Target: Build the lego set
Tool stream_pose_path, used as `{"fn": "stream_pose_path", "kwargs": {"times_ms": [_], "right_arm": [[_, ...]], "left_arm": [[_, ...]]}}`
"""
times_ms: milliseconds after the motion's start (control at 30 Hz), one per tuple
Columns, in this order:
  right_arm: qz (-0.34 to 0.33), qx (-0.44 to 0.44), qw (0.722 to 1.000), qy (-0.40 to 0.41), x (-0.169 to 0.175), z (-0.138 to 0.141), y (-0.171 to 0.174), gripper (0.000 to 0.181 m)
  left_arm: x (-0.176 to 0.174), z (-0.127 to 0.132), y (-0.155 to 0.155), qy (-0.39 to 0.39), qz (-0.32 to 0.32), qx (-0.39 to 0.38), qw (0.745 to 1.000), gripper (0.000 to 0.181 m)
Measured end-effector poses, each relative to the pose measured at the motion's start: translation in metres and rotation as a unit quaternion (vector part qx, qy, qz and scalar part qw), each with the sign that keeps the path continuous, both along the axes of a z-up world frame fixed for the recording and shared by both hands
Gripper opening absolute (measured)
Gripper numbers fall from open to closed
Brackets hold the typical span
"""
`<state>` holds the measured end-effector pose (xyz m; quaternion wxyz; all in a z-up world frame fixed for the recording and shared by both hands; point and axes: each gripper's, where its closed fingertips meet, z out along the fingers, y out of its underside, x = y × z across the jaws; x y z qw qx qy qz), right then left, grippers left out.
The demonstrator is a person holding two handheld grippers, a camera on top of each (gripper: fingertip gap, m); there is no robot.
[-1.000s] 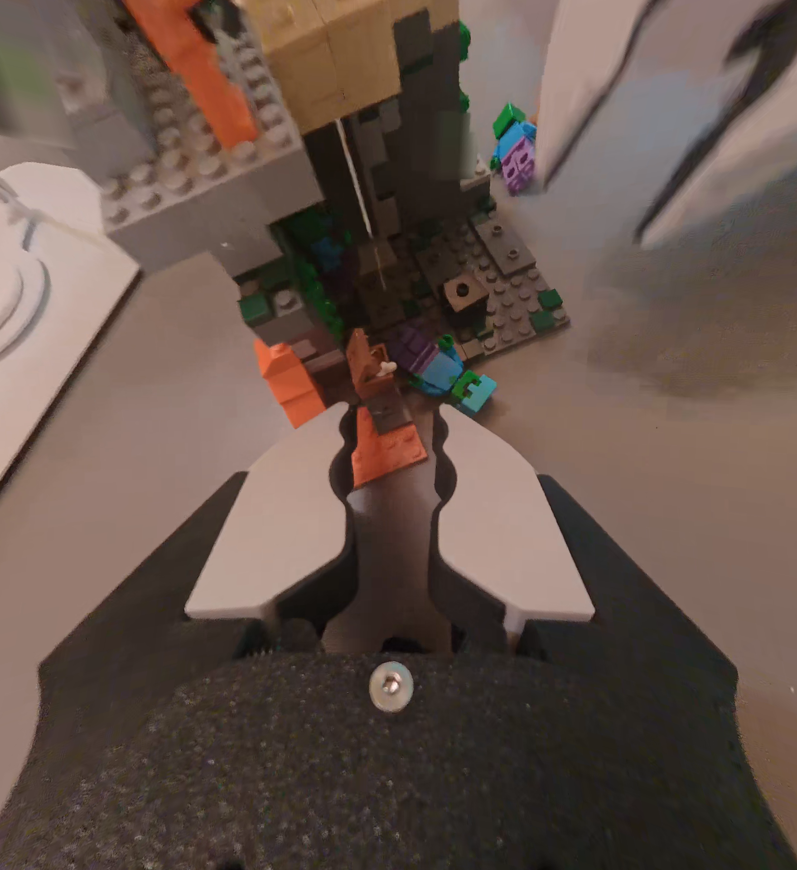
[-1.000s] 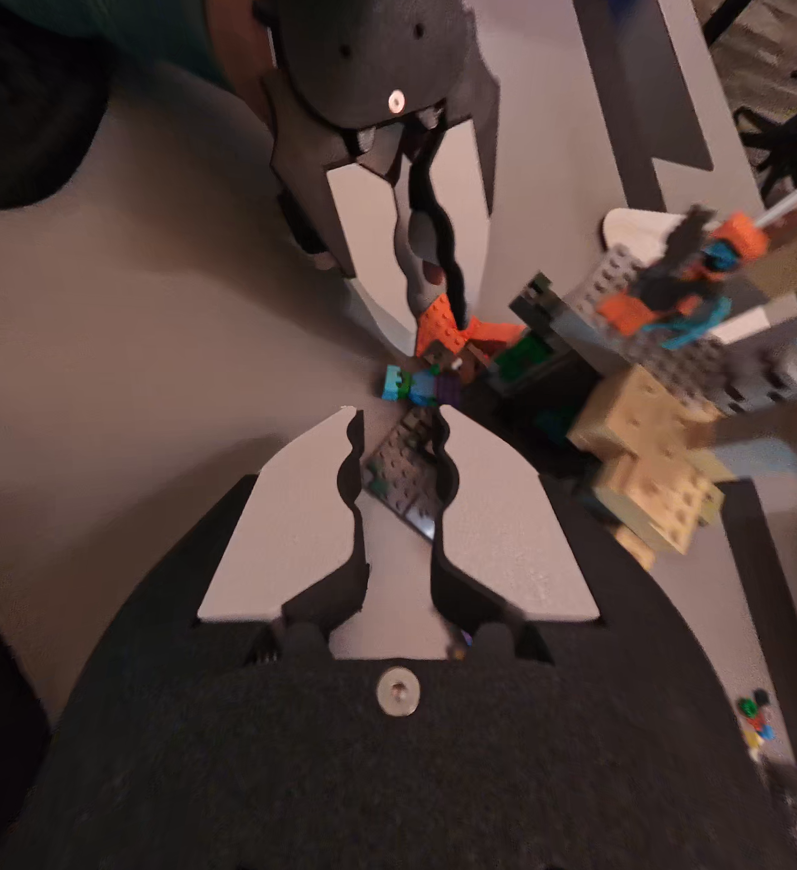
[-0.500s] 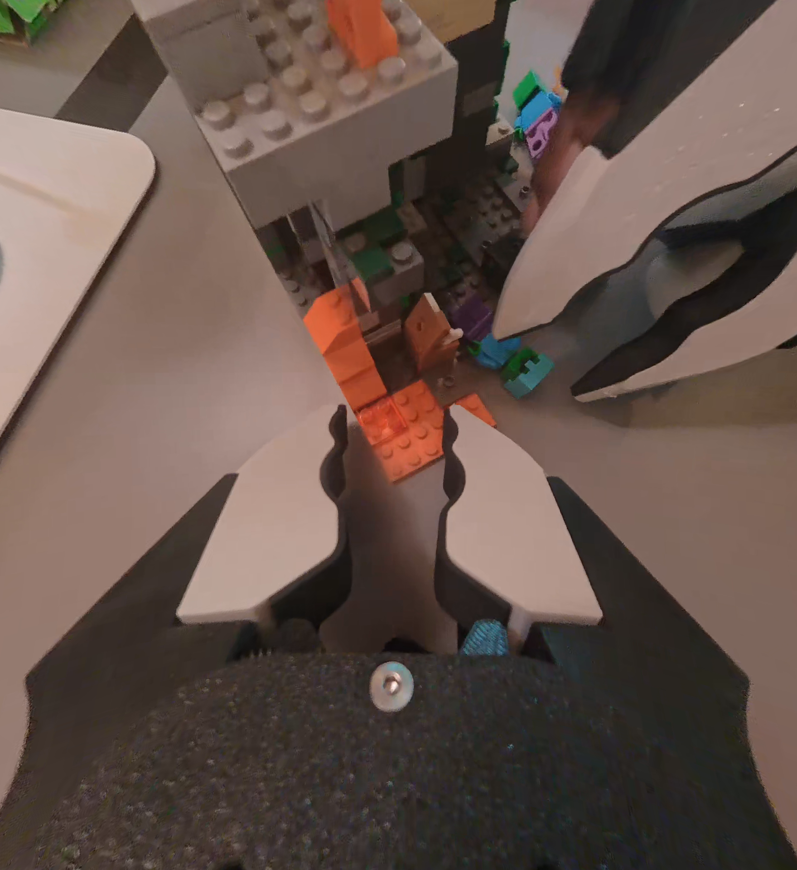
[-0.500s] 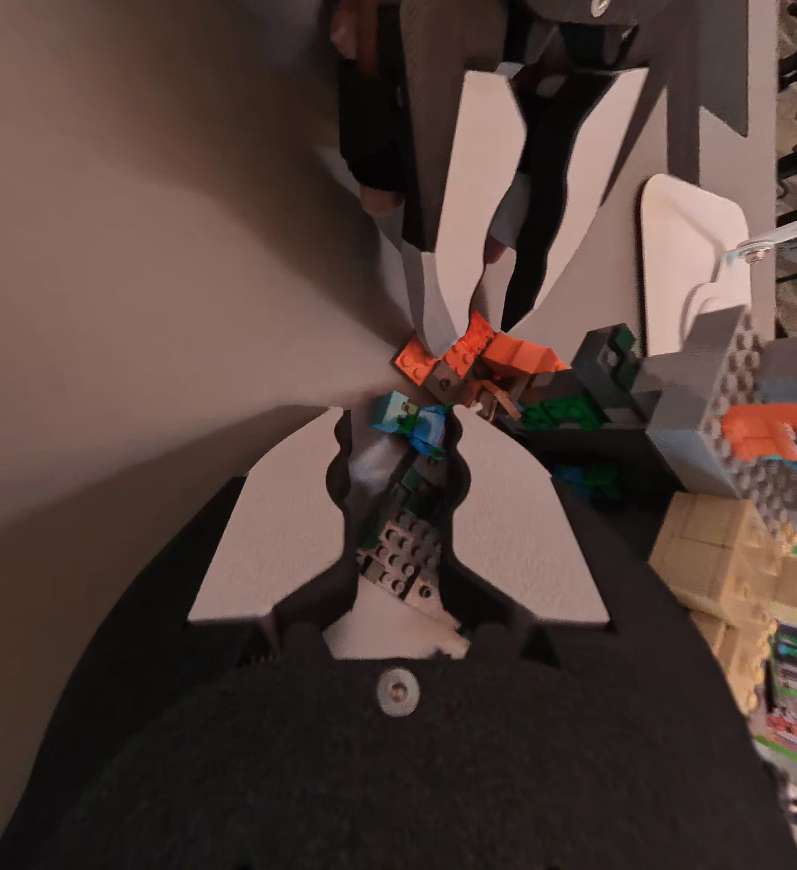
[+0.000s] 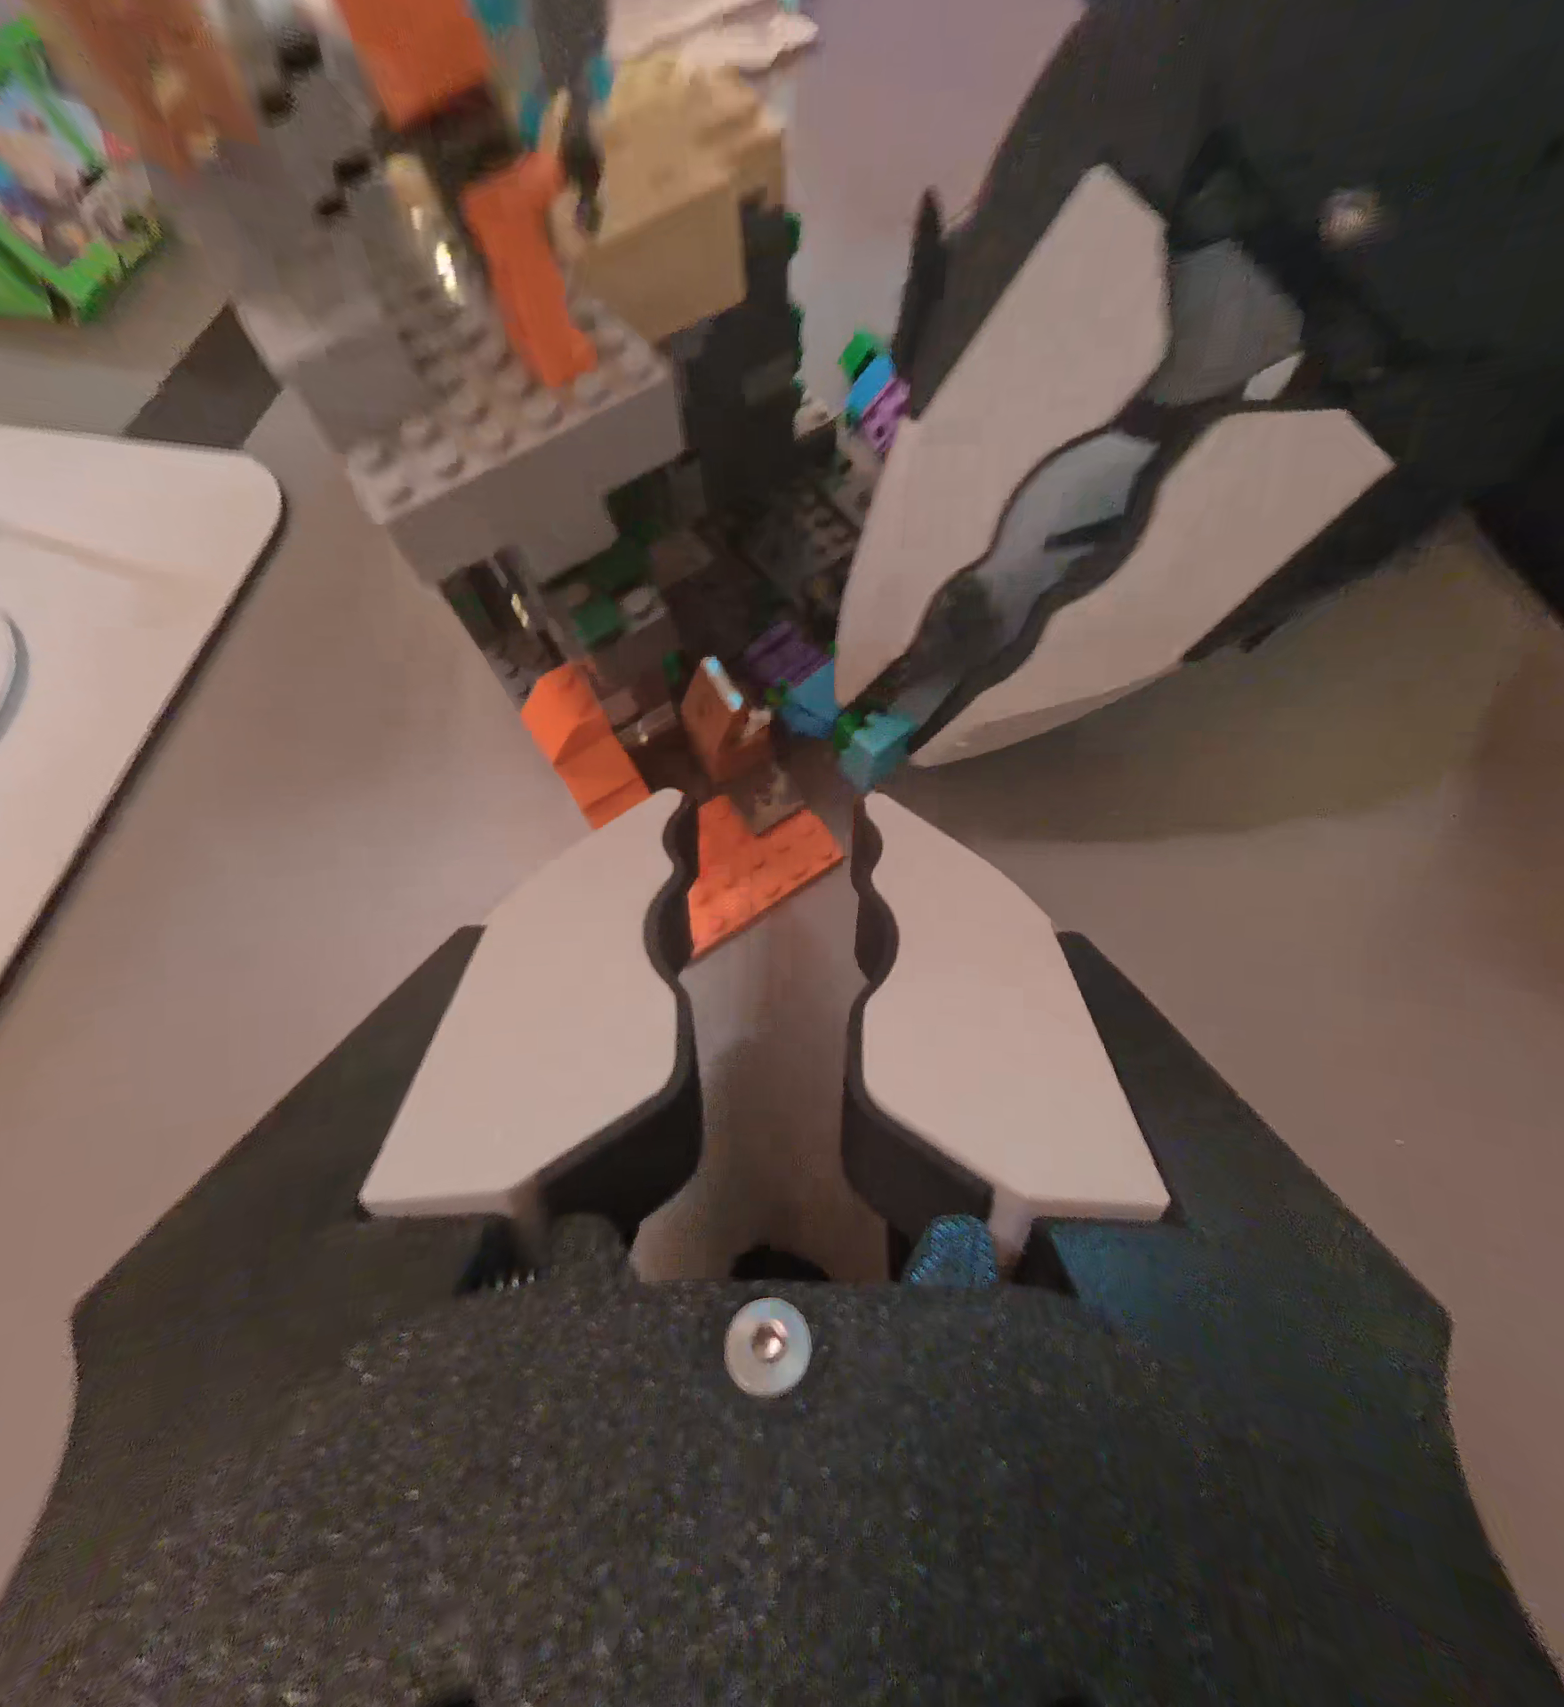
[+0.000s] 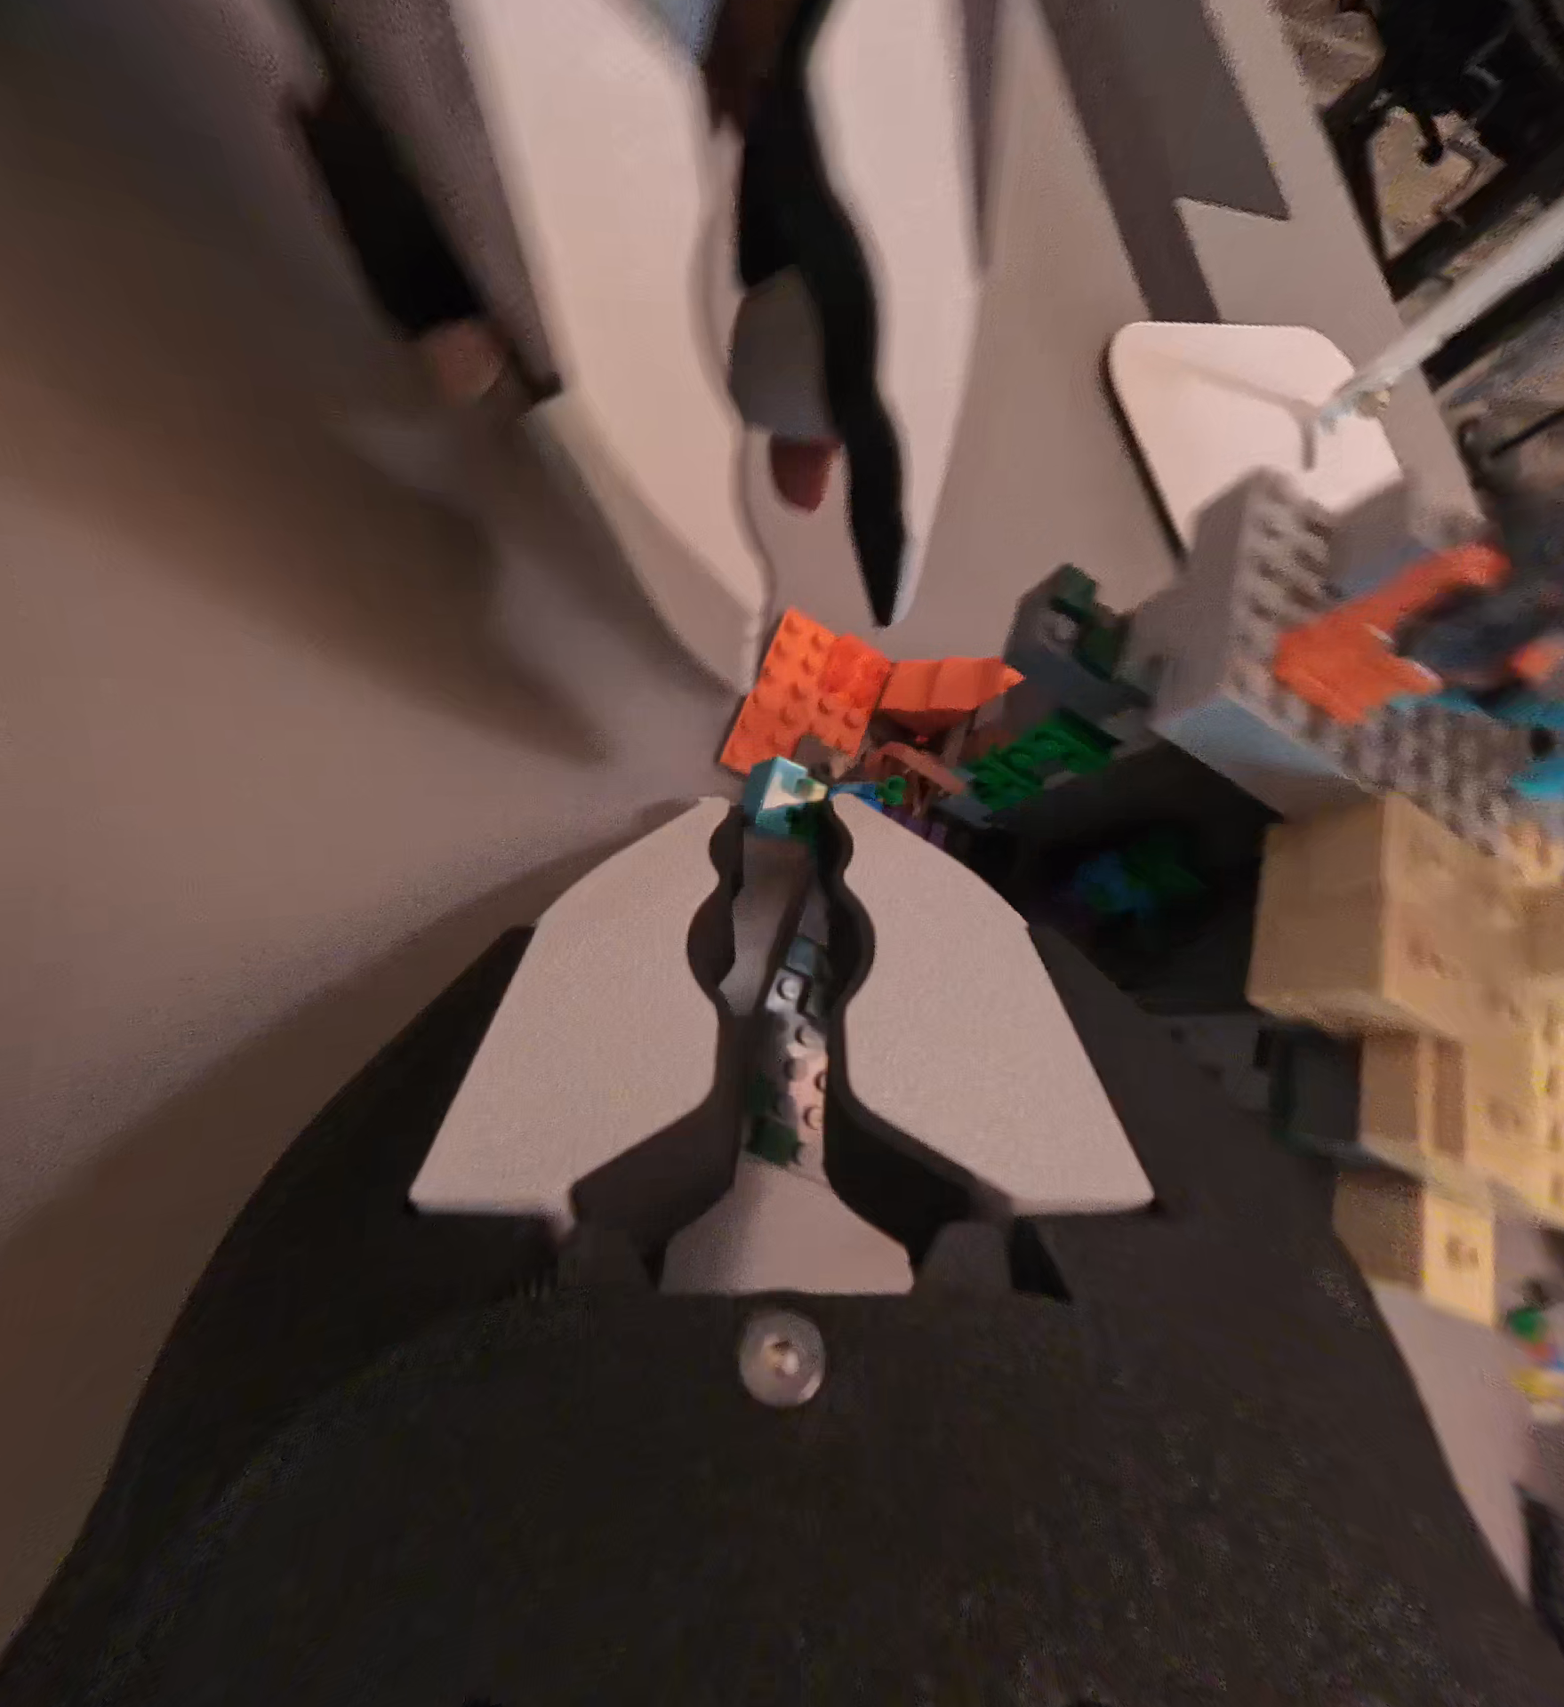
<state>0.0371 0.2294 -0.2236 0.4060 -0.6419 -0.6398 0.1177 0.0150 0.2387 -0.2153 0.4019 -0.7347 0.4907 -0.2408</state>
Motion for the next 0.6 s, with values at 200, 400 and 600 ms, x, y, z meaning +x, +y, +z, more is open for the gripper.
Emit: {"fn": "stream_pose_path", "kwargs": {"times_ms": [200,400,600], "right_arm": [[-0.109,-0.144,0.96,0.214,0.007,0.046,0.002,0.015],[-0.147,-0.266,0.864,0.4,0.014,0.09,-0.011,0.015],[-0.151,-0.43,0.707,0.54,0.02,0.118,-0.02,0.015]], "left_arm": [[0.025,0.028,-0.018,-0.024,-0.036,0.08,0.996,0.032],[0.047,0.055,-0.017,-0.055,0.01,0.188,0.981,0.034],[0.054,0.078,-0.018,-0.092,0.059,0.251,0.962,0.036]]}}
